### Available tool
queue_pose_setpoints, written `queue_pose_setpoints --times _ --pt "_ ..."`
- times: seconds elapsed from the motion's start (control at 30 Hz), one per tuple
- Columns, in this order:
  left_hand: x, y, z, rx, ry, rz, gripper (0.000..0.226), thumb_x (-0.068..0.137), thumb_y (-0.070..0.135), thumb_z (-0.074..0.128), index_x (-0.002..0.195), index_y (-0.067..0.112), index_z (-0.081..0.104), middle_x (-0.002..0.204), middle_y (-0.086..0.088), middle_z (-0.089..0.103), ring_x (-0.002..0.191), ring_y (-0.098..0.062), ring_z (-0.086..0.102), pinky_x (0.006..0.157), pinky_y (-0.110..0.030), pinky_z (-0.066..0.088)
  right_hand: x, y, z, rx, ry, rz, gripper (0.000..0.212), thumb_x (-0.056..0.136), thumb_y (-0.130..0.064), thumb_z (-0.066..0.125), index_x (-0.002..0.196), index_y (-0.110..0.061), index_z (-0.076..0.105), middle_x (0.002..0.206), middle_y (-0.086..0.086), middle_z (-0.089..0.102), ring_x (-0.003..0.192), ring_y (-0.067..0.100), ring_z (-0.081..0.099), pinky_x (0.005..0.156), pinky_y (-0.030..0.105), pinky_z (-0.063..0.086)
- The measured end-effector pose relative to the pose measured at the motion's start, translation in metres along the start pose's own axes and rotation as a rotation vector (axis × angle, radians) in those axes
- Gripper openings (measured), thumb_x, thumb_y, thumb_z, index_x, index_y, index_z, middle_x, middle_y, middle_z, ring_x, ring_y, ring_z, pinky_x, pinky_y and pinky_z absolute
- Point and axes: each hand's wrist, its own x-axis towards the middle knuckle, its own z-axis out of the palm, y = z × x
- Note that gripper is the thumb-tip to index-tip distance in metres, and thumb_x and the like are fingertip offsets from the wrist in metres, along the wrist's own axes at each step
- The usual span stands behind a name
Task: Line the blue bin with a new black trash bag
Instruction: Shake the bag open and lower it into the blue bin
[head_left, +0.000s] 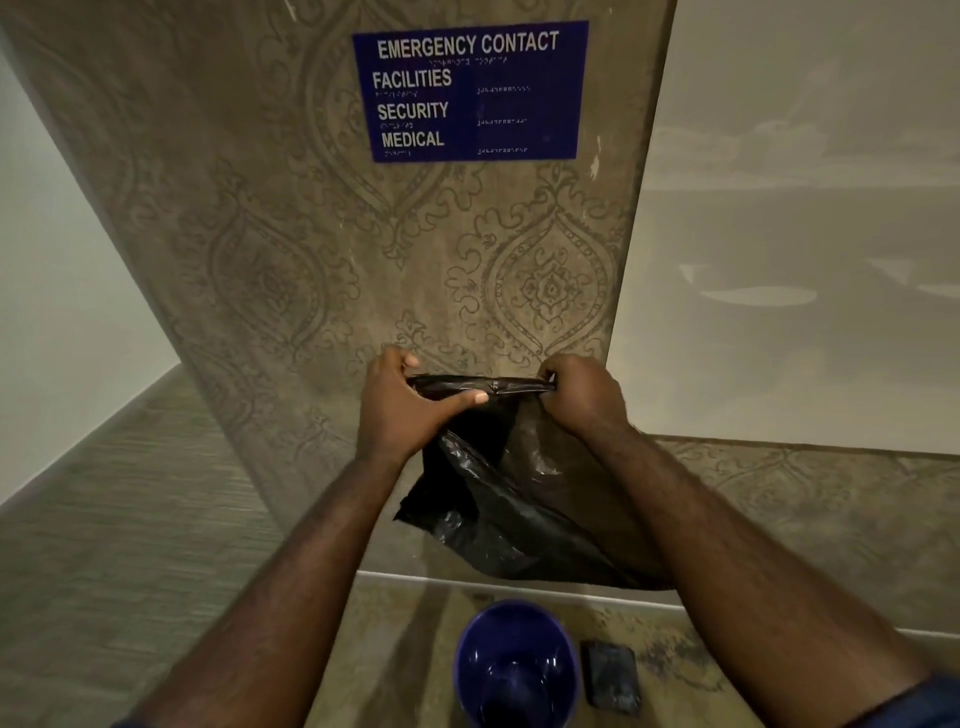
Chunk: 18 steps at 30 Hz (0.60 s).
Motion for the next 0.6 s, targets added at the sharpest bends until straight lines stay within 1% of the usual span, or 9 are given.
queue_pose_setpoints --times 0.07,0.13,0.2,0.3,0.33,0.4,0.47,0.5,0.6 --pt "-0.014 -0.001 0.018 0.068 0.027 0.028 0.107 0.040 0.058 0.088 0.128 0.027 0.037 0.129 0.000 0.043 0.113 -0.012 0.046 0.088 -0.026 0.045 -0.001 -0.004 -0.003 0.044 0.046 0.054 0.023 0.076 -0.013 0.058 0.092 -0.019 0.073 0.092 0.004 0.070 0.087 0.026 0.063 0.066 0.027 0.042" --pt "-0.028 -0.006 0.037 0.078 -0.036 0.005 0.120 0.051 0.032 0.092 0.146 0.030 0.019 0.147 -0.004 0.027 0.125 -0.017 0.040 0.092 -0.027 0.041 -0.004 -0.007 -0.005 0.091 0.082 0.087 0.019 0.075 -0.011 0.058 0.086 -0.016 0.072 0.078 0.001 0.065 0.078 0.024 0.062 0.059 0.023 0.039" --pt "-0.035 -0.016 0.046 0.014 -0.050 -0.015 0.113 0.065 0.013 0.085 0.151 0.027 0.014 0.153 -0.003 0.024 0.128 -0.012 0.039 0.094 -0.021 0.036 -0.008 -0.004 -0.009 0.106 0.127 0.118 0.016 0.074 -0.008 0.059 0.082 -0.014 0.072 0.068 -0.002 0.058 0.068 0.022 0.058 0.055 0.022 0.036" --pt "-0.033 -0.035 0.038 -0.039 0.053 -0.048 0.096 0.076 0.014 0.078 0.151 0.028 0.020 0.146 0.000 0.042 0.124 -0.008 0.046 0.099 -0.024 0.041 -0.013 0.018 -0.019 0.030 0.194 0.141 0.017 0.074 -0.010 0.059 0.086 -0.015 0.071 0.078 0.007 0.068 0.069 0.027 0.061 0.061 0.028 0.047" --pt "-0.030 -0.042 0.034 -0.025 0.068 -0.069 0.091 0.077 0.016 0.077 0.149 0.029 0.023 0.136 0.002 0.052 0.117 -0.011 0.053 0.097 -0.028 0.045 -0.014 0.028 -0.022 -0.011 0.187 0.144 0.019 0.074 -0.011 0.059 0.088 -0.017 0.071 0.083 0.009 0.070 0.074 0.031 0.064 0.064 0.030 0.050" --pt "-0.022 -0.052 0.026 0.120 0.032 -0.109 0.071 0.080 0.018 0.071 0.142 0.030 0.038 0.109 0.003 0.066 0.096 -0.017 0.063 0.081 -0.030 0.050 -0.017 0.050 -0.025 -0.118 0.094 0.146 0.022 0.076 -0.015 0.059 0.094 -0.020 0.071 0.092 0.010 0.071 0.082 0.033 0.066 0.067 0.032 0.049" --pt "-0.015 -0.057 0.021 0.330 -0.033 -0.111 0.038 0.081 0.014 0.063 0.116 0.028 0.063 0.097 -0.001 0.071 0.088 -0.023 0.067 0.075 -0.031 0.051 -0.020 0.068 -0.023 -0.207 -0.053 0.164 0.023 0.080 -0.019 0.058 0.099 -0.020 0.071 0.099 0.011 0.070 0.088 0.033 0.066 0.069 0.031 0.045" --pt "-0.013 -0.057 0.019 0.382 -0.046 -0.094 0.027 0.080 0.014 0.060 0.102 0.027 0.068 0.093 -0.001 0.072 0.085 -0.023 0.067 0.073 -0.031 0.051 -0.022 0.074 -0.020 -0.232 -0.118 0.188 0.024 0.081 -0.020 0.058 0.101 -0.021 0.071 0.102 0.011 0.069 0.091 0.032 0.066 0.070 0.031 0.045" --pt "-0.009 -0.055 0.016 0.371 -0.024 -0.009 0.015 0.080 0.015 0.058 0.083 0.024 0.069 0.079 0.003 0.069 0.073 -0.020 0.063 0.064 -0.028 0.048 -0.026 0.090 -0.014 -0.266 -0.173 0.259 0.026 0.083 -0.016 0.055 0.104 -0.021 0.070 0.106 0.010 0.069 0.094 0.031 0.065 0.071 0.032 0.044"
